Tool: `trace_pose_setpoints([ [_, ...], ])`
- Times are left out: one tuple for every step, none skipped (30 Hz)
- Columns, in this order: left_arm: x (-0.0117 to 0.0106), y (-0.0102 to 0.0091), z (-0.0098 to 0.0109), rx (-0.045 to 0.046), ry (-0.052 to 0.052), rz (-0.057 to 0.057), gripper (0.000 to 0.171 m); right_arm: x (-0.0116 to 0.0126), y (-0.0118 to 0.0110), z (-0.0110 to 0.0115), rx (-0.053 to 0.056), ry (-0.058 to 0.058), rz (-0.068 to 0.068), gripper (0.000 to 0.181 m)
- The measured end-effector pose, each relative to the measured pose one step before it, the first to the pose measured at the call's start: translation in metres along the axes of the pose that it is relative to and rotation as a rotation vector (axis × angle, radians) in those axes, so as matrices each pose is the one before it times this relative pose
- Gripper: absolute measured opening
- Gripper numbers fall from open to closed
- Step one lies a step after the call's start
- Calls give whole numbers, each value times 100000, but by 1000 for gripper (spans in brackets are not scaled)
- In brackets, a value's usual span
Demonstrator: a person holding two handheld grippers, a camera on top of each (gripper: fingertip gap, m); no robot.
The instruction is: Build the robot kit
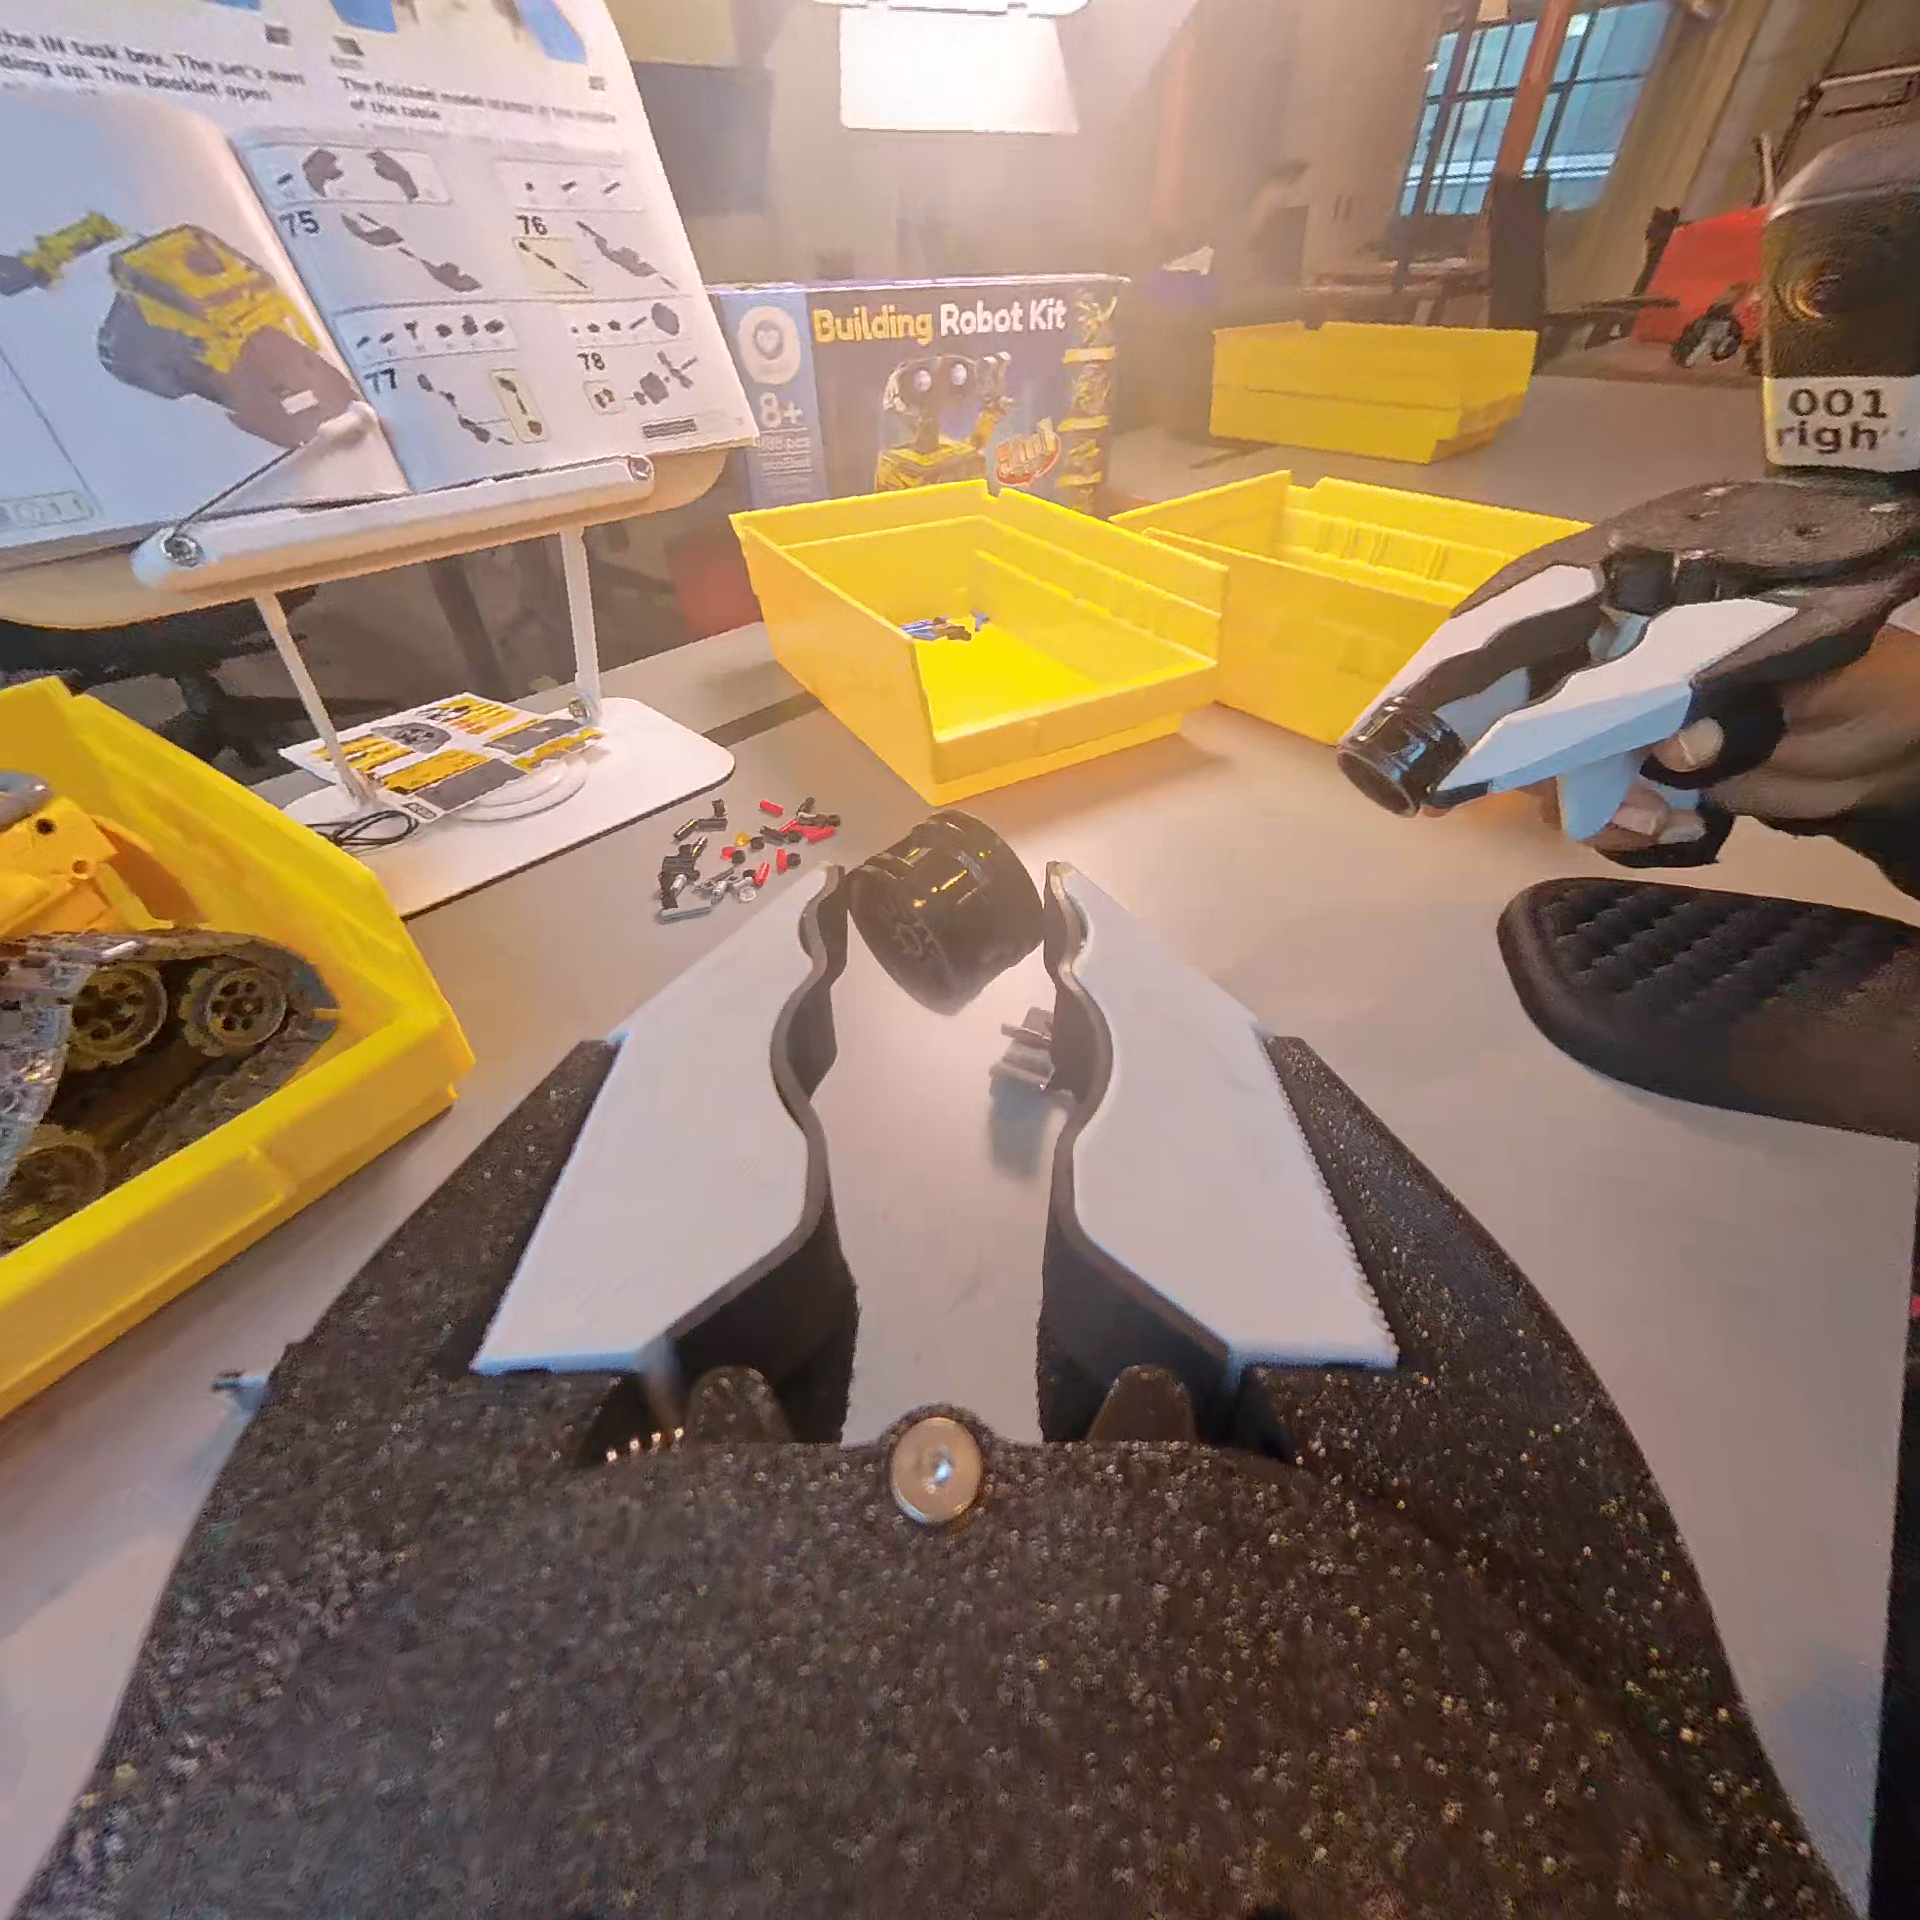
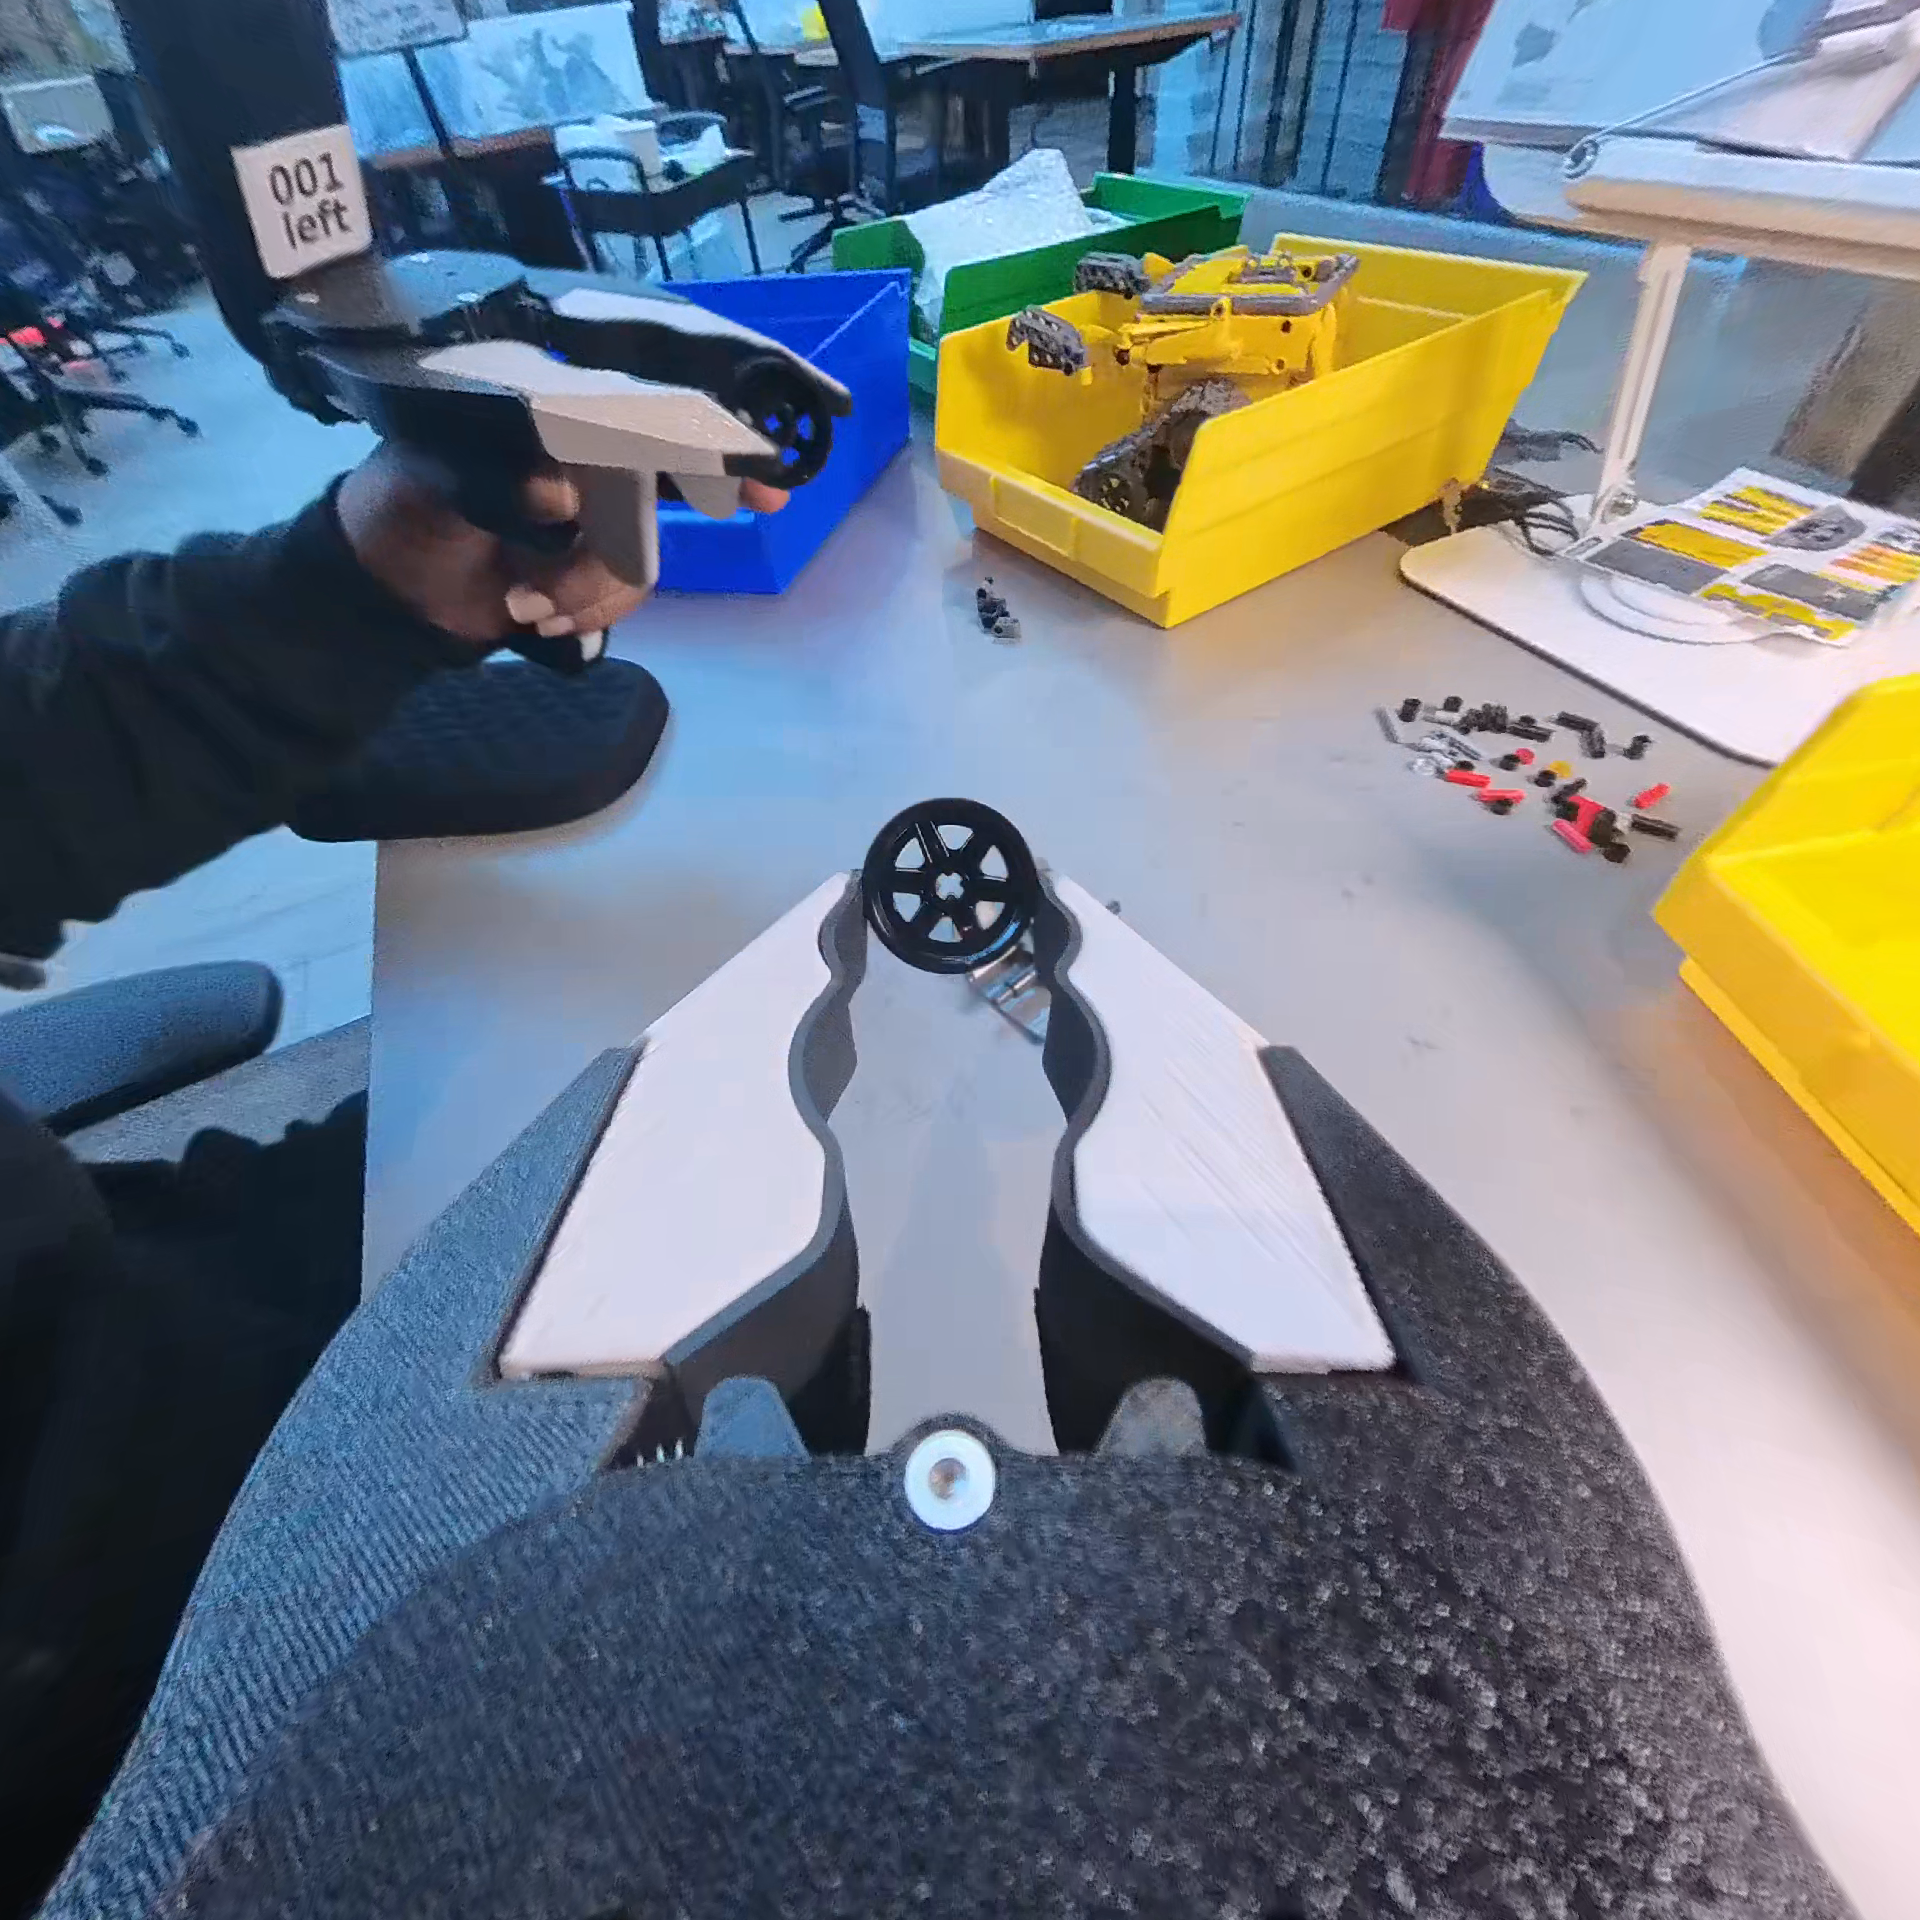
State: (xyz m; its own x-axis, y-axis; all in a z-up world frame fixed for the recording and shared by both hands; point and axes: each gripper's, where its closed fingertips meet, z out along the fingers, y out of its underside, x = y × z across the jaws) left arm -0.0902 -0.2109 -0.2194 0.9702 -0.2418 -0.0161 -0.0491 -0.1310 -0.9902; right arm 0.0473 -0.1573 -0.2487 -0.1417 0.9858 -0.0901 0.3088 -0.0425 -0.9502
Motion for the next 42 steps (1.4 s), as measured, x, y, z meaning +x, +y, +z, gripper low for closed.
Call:
trace_pose_setpoints([
  [42,278,546,-29,605,2424,37,-282,-90,554,-503,-1969,-492,32],
  [-136,462,688,-1461,461,3191,37,-214,33,446,-1095,-1164,21,32],
  [-198,592,839,-2526,1422,2528,37,-121,142,347,-1465,-109,-164,32],
  [-224,513,908,-2389,2309,1568,37,29,219,242,-1574,1005,-737,32],
  [-357,340,900,-1541,2013,977,37,158,290,152,-1806,1922,-837,32],
  [-292,176,848,-617,2597,754,37,204,314,106,-1675,1932,-958,32],
  [-276,82,809,120,2957,559,37,221,280,117,-1487,1586,-804,32],
  [-474,146,768,-115,1797,243,37,258,267,192,-1432,1112,-622,32],
  [-534,195,709,-95,1445,463,37,352,255,297,-1720,689,-608,32],
  [-567,318,641,-506,1323,-32,37,497,221,433,-2086,459,-451,32],
  [-609,567,598,-1506,1067,-1345,37,667,90,575,-2050,214,-251,32],
  [-500,887,573,-2924,1858,-2646,37,791,-43,744,-1989,-159,-10,32],
  [-497,1211,574,-4486,1472,-3162,37,934,-140,917,-2419,-303,-34,32],
  [-572,1368,537,-5249,-41,-2252,37,1109,-226,1037,-2601,357,-1012,32],
  [-227,1595,532,-7668,1177,-1626,37,1149,-223,1126,-3048,788,-2163,32],
  [58,1678,493,-9544,2328,-912,37,1096,-214,1179,-3274,1105,-2883,32],
  [-262,1096,395,-5621,-716,631,37,905,-119,1200,-3643,810,-3029,32],
  [-169,634,277,-2633,-743,1037,37,744,-187,1160,-2815,1080,-2823,32],
  [75,617,242,-2973,830,-270,37,535,-216,1063,-1890,934,-2457,32],
  [31,481,217,-2577,268,-903,37,195,-7,986,-2373,-296,-1551,32],
  [-82,221,98,-1152,-1058,199,37,-1,70,903,-2201,-805,-967,32],
  [-72,97,-6,-460,-1304,1281,37,-31,105,797,-1767,-458,-912,32],
  [-27,145,-15,-853,-815,861,37,-93,220,691,-1889,-440,-1092,32],
  [-74,276,-7,-1652,-956,697,37,-67,288,557,-1937,-256,-681,32],
  [-101,181,-37,-1135,-970,983,39,34,237,441,-1261,284,-15,32],
  [-60,36,-78,-279,-589,421,40,-60,205,368,-962,-596,774,32],
  [-82,33,-43,-93,-418,445,41,-203,175,305,-963,-1733,1669,32],
  [-49,15,-22,433,-276,461,42,-191,66,263,-351,-1538,1556,32],
  [5,14,-1,599,166,-307,43,16,13,209,-41,-98,1209,32],
  [59,25,1,431,584,-686,42,168,89,158,-511,1054,560,32],
  [35,28,-19,234,269,-286,41,157,254,147,-1275,1154,-275,32],
  [48,20,-25,0,108,231,41,192,399,125,-1980,1131,-264,32],
  [106,-2,-3,2,269,297,39,182,251,76,-665,902,-220,32],
  [84,-20,15,21,69,217,37,39,42,10,670,-552,395,32],
  [90,-31,14,4,186,299,35,-27,13,16,783,-1542,1160,32],
  [58,-52,47,-72,397,23,34,11,3,37,804,-1702,1202,33],
  [-24,-64,86,-128,355,-485,33,23,15,44,736,-1519,827,33],
  [-118,-87,98,-142,59,-567,33,-21,-27,2,929,-1460,250,35],
  [-173,-86,88,-233,-217,112,31,-157,-43,-61,908,-1890,126,37],
  [-102,-71,78,-166,118,605,29,-185,-161,-147,1565,-1894,348,38],
  [2,-64,75,123,591,900,26,-107,-177,-230,1728,-1474,693,40],
  [141,-79,66,211,1364,1149,25,-38,-203,-297,1938,-995,699,41],
])
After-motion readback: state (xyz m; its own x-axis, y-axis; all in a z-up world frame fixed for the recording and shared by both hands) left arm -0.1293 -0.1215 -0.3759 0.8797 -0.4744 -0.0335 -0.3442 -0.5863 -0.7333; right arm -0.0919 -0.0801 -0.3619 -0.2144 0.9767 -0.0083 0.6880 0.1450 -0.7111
